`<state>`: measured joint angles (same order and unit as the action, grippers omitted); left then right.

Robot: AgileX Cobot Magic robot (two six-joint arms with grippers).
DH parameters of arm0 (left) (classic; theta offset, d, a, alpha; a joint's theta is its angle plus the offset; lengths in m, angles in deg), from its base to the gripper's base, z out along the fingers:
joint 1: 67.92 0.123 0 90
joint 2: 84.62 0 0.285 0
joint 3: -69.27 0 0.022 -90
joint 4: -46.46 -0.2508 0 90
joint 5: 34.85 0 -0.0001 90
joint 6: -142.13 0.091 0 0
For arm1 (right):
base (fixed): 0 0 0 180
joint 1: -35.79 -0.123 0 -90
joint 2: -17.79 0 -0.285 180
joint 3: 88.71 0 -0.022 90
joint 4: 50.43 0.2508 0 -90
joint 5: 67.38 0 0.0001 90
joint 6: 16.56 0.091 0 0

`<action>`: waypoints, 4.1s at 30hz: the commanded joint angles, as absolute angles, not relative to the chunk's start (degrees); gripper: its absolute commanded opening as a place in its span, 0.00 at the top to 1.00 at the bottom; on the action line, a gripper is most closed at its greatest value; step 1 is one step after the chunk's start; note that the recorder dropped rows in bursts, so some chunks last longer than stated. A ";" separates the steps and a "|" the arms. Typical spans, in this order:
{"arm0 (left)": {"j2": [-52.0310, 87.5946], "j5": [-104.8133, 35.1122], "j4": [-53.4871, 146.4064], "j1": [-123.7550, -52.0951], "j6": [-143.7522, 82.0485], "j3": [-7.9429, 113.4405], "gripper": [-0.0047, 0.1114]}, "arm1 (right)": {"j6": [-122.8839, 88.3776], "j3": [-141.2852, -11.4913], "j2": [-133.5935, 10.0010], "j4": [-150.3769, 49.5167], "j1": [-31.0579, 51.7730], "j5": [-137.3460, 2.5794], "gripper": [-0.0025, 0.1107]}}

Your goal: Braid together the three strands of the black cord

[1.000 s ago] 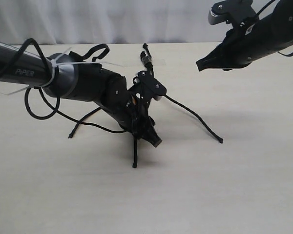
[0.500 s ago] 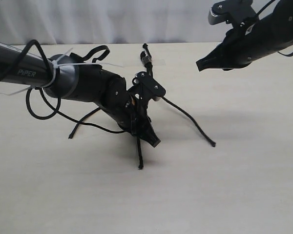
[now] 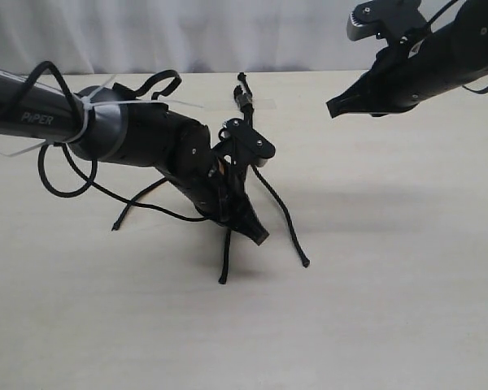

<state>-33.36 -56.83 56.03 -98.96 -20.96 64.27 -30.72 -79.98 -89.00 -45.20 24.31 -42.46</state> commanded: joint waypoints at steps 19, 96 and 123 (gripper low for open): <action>-34.05 -58.39 56.18 -99.25 -23.12 64.23 0.88 | -31.13 -79.71 -89.09 -45.10 24.32 -43.23 0.94; -34.42 -65.87 29.43 -77.82 -41.84 76.70 0.80 | -31.13 -79.71 -89.12 -41.72 24.32 -41.98 0.94; -43.32 -71.14 39.18 -71.17 -39.88 76.70 0.77 | -31.13 -79.71 -89.12 -41.72 24.32 -43.12 0.94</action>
<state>-42.29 -61.21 34.83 -71.28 -41.98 77.47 -30.72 -79.98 -89.00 -41.99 24.31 -42.04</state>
